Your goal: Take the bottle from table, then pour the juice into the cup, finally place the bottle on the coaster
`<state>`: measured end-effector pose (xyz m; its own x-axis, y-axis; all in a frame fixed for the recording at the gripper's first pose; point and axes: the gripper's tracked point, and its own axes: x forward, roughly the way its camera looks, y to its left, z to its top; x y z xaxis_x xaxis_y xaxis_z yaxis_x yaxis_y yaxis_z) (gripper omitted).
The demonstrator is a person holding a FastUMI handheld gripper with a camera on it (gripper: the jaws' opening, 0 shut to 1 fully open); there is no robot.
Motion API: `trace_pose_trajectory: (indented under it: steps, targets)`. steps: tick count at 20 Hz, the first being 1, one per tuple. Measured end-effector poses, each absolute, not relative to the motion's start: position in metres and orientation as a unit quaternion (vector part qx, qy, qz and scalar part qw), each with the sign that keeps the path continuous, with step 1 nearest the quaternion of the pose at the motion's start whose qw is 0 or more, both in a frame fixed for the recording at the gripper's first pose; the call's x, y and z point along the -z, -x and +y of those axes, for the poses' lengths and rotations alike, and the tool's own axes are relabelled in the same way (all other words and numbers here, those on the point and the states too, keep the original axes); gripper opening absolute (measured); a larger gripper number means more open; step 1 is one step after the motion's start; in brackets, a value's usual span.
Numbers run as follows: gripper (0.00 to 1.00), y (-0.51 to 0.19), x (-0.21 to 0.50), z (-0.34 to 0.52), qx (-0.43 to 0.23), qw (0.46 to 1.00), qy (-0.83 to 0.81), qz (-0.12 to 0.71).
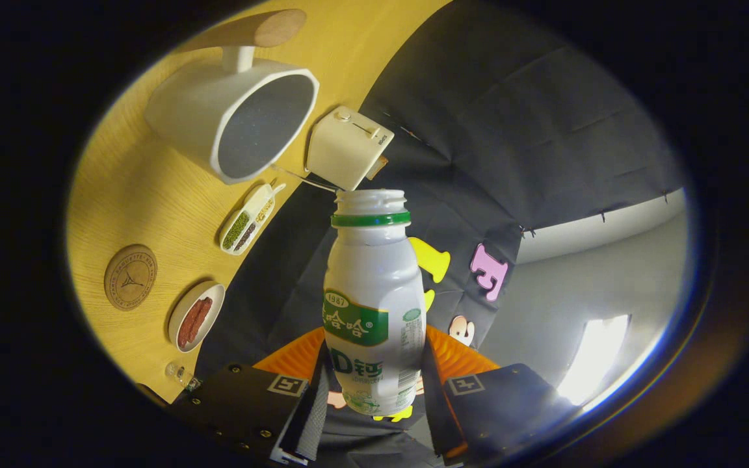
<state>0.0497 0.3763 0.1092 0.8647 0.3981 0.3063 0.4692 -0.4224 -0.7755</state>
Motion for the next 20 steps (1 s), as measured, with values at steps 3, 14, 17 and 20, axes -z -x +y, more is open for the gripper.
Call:
trace_pose_trajectory:
  steps: [3, 14, 17, 20]
  targets:
    - [0.63, -0.048, -0.107, 0.379, 0.038, 0.454, 0.85, -0.265]
    - [0.64, -0.043, -0.099, 0.382, 0.028, 0.432, 0.862, -0.264]
    - [0.64, -0.044, -0.1, 0.382, 0.026, 0.421, 0.867, -0.266]
    - [0.64, -0.042, -0.098, 0.383, 0.024, 0.417, 0.869, -0.265]
